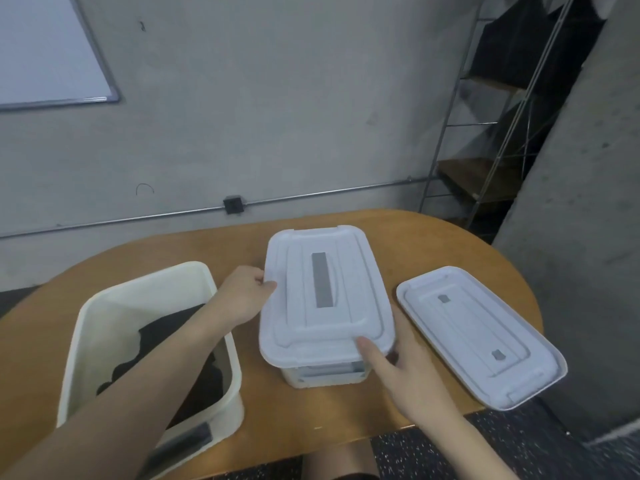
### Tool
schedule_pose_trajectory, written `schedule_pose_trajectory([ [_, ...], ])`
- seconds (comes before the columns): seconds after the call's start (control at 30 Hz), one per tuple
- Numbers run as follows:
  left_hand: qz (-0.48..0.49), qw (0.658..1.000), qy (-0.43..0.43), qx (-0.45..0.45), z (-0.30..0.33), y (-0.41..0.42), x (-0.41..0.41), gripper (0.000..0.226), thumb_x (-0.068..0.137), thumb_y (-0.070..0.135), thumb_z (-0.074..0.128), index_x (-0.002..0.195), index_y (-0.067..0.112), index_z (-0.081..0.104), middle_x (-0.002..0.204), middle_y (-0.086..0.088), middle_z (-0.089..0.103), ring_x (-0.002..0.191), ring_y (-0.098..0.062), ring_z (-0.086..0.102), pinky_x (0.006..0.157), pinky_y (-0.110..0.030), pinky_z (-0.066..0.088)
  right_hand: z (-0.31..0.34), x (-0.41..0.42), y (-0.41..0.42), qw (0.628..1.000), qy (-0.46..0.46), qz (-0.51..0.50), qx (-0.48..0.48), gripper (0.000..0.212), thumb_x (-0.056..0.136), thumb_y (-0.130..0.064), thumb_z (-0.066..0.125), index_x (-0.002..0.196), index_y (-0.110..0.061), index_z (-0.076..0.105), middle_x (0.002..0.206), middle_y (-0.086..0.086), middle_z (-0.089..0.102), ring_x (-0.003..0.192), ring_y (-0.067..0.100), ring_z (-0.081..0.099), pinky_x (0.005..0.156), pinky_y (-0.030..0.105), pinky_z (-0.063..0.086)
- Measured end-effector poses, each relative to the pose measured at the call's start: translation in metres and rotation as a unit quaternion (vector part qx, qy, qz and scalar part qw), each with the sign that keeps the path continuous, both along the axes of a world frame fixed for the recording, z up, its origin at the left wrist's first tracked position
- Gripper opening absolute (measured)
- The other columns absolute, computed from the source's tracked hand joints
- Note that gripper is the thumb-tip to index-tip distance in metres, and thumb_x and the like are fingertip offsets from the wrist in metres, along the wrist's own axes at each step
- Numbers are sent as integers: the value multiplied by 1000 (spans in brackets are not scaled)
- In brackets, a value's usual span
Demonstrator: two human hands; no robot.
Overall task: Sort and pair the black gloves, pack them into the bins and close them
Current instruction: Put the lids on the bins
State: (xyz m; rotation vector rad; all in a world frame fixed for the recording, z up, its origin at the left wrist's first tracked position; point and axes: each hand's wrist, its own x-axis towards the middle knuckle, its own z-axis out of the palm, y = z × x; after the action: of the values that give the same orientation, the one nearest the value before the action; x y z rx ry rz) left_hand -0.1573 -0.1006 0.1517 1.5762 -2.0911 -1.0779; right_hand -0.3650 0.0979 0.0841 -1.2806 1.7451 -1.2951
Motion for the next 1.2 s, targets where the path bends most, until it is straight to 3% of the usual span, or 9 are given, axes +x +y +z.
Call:
schedule_pose_trajectory([
  [0.23, -82, 992, -88, 29, 7, 2, -12, 22, 89, 47, 74, 92, 25, 69, 68, 11, 74, 63, -8, 73, 60, -23, 59, 11, -62, -7, 990, -96, -102, 5, 56, 81, -58, 74, 129, -33, 62, 86, -5, 75, 70, 5, 68, 58, 22, 54],
  [0.33, -111, 986, -126, -12, 14, -6, -29, 77, 59, 76, 75, 125, 38, 63, 119, 12, 67, 110, -10, 63, 90, -31, 56, 14, -94, -21, 981, -93, -166, 24, 55, 88, -57, 69, 131, -22, 63, 90, 3, 73, 79, 11, 72, 64, 27, 57],
  [0.47, 6, 988, -138, -66, 10, -46, -50, 107, 73, 73, 73, 152, 12, 34, 153, -10, 36, 144, -30, 37, 111, -43, 41, 23, -103, -34, 965, -118, -225, 57, 48, 90, -62, 67, 111, -18, 67, 90, 4, 73, 82, 19, 73, 64, 30, 57],
  [0.57, 9, 998, -54, -42, 4, -81, -63, 94, 88, 58, 71, 156, 4, 32, 161, -14, 36, 146, -32, 39, 114, -40, 37, 24, -82, -26, 956, -137, -243, 92, 49, 89, -65, 66, 79, -17, 61, 70, 1, 70, 70, 14, 73, 66, 33, 60],
  [0.67, -13, 1000, 10, 18, -2, -104, -73, 81, 94, 54, 66, 150, 0, 45, 153, -16, 51, 137, -34, 52, 114, -44, 43, 14, -47, -13, 953, -179, -215, 117, 49, 83, -67, 71, 92, -19, 68, 78, -2, 76, 79, 16, 75, 72, 40, 62],
  [0.83, -11, 996, 76, 47, -15, -107, -78, 67, 93, 35, 75, 144, -2, 50, 117, -2, 67, 89, -16, 63, 70, -17, 47, 7, -13, -18, 943, -205, -252, 74, 31, 88, -51, 74, 103, -24, 69, 88, -11, 78, 84, 9, 73, 79, 40, 62],
  [0.93, 3, 997, 55, 49, -15, -104, -60, 79, 93, 37, 75, 152, -2, 40, 135, -12, 58, 101, -22, 57, 77, -28, 45, 8, -16, -30, 945, -170, -274, 58, 36, 92, -50, 68, 101, -15, 67, 88, -1, 70, 82, 16, 67, 75, 39, 57],
  [1.03, 3, 999, 6, 48, -15, -106, -25, 72, 92, 41, 75, 144, -2, 50, 128, -11, 63, 105, -27, 64, 75, -31, 50, 10, -22, -52, 952, -106, -279, 59, 35, 96, -48, 59, 92, -14, 62, 77, -1, 57, 68, 15, 56, 59, 30, 43],
  [1.2, 15, 999, -45, 1, -14, -94, 17, 56, 93, 42, 72, 130, 1, 62, 119, -12, 69, 103, -29, 66, 77, -33, 49, 20, -39, -108, 966, -46, -241, 75, 35, 103, -38, 51, 81, -11, 50, 73, 2, 47, 66, 18, 47, 57, 32, 35],
])
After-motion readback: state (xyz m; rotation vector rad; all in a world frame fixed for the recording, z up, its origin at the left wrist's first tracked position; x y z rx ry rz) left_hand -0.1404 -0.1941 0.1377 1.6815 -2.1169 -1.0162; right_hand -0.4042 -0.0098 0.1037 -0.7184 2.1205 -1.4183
